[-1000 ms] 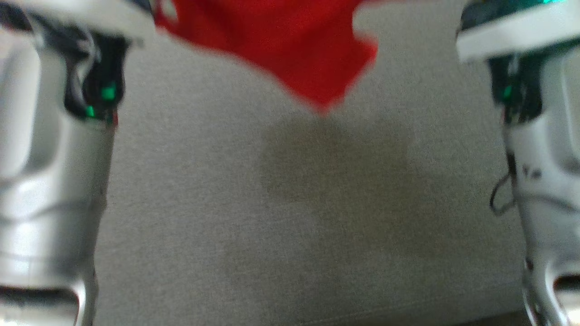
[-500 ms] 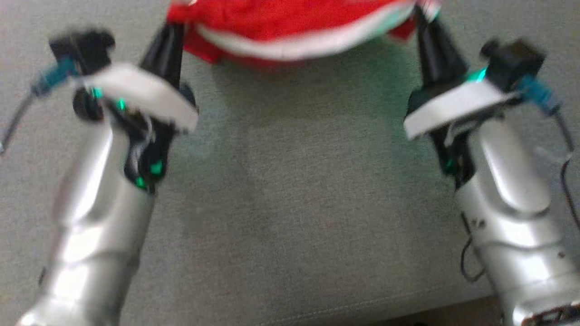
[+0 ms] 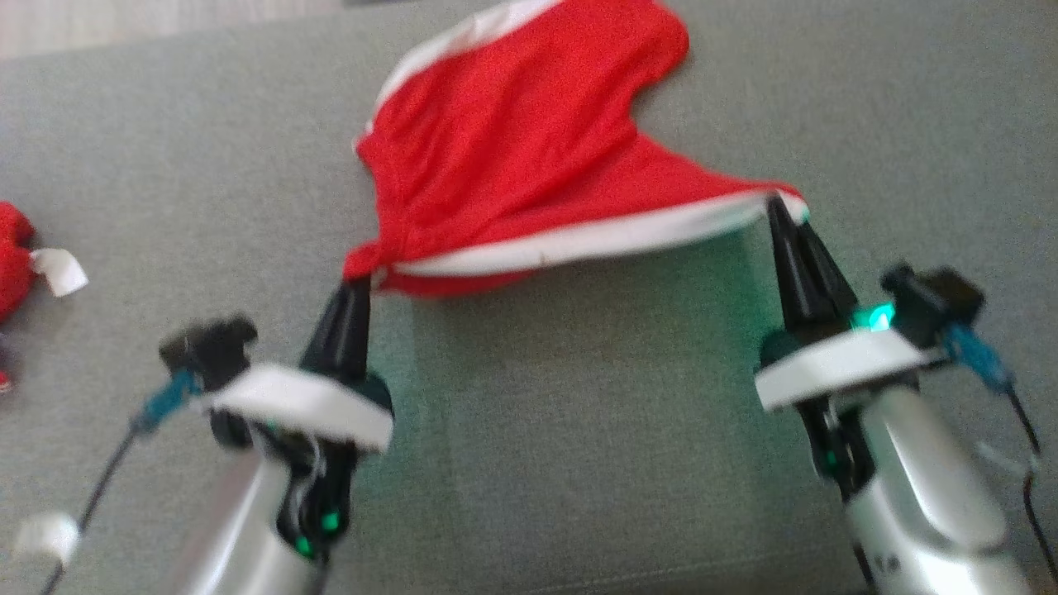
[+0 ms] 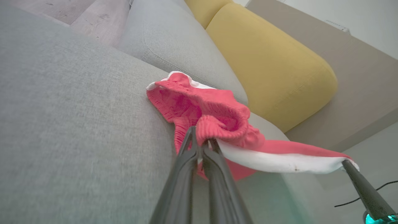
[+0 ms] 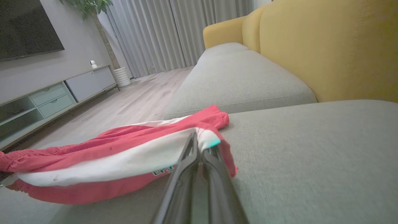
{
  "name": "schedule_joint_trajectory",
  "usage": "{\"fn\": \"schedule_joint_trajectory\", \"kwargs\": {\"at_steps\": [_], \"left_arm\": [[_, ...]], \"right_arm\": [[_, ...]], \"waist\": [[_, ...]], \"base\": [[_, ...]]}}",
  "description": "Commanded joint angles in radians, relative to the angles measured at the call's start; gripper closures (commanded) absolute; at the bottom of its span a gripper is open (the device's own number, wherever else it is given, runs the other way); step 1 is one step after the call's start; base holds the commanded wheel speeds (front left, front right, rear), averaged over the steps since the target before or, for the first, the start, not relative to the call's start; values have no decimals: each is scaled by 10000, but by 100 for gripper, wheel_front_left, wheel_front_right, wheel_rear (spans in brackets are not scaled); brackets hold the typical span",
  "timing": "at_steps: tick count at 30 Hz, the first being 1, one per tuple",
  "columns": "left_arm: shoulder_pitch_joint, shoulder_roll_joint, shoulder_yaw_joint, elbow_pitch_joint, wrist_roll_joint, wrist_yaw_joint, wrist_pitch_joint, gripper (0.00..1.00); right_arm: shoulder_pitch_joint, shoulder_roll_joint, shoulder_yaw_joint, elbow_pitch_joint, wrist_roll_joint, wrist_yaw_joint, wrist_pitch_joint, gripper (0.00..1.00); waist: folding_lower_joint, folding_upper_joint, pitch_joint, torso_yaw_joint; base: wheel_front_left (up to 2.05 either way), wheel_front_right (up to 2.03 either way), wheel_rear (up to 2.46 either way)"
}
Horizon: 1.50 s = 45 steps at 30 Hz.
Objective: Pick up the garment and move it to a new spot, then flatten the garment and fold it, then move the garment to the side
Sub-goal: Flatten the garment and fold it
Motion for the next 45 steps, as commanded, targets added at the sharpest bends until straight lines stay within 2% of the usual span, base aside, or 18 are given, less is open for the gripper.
{"fn": "schedule_joint_trajectory", "kwargs": {"at_steps": [1,5,10,16,21,26,30,36,45], "left_arm": [[217,93,343,-630,-92,10,-207,100],[1250,24,276,-1453,-224,105,-372,100],[2777,129,125,-2904,-246,553,-300,100],[4102,385,-361,-4471,-146,1035,265,100],[4690,502,-649,-5302,-327,1261,763,100],[4521,405,-972,-5011,-560,1261,1275,100],[3944,-50,-1089,-4404,-973,1148,1493,100],[2475,-618,-963,-3328,-1736,1025,1831,100],[-173,-916,-425,-1452,-2466,1269,1954,100]], "right_arm": [[398,-76,3,-618,-49,75,-105,100],[1558,-77,-388,-1522,-136,75,160,100],[3267,-53,-860,-3501,-293,75,1065,100],[4563,-27,-1375,-5663,-505,75,2154,100],[5135,51,-1630,-6513,-459,75,2749,100],[4828,0,-1845,-5974,-504,75,2891,100],[4018,8,-2025,-5066,-421,75,2798,100],[1978,-343,-1801,-3457,-286,75,3090,100],[-1715,-787,-915,-609,-221,75,3501,100]], "waist": [[2,0,-515,173],[2,0,-1015,251],[2,0,-1482,246],[2,0,-1565,279],[2,0,-1439,408],[2,0,-1292,585],[2,0,-1118,790],[2,0,-632,1122],[2,0,439,1532]], "base": [[0,0,0],[0,0,0],[0,0,0],[0,0,0],[0,0,0],[0,0,0],[0,0,0],[0,0,0],[0,0,0]]}}
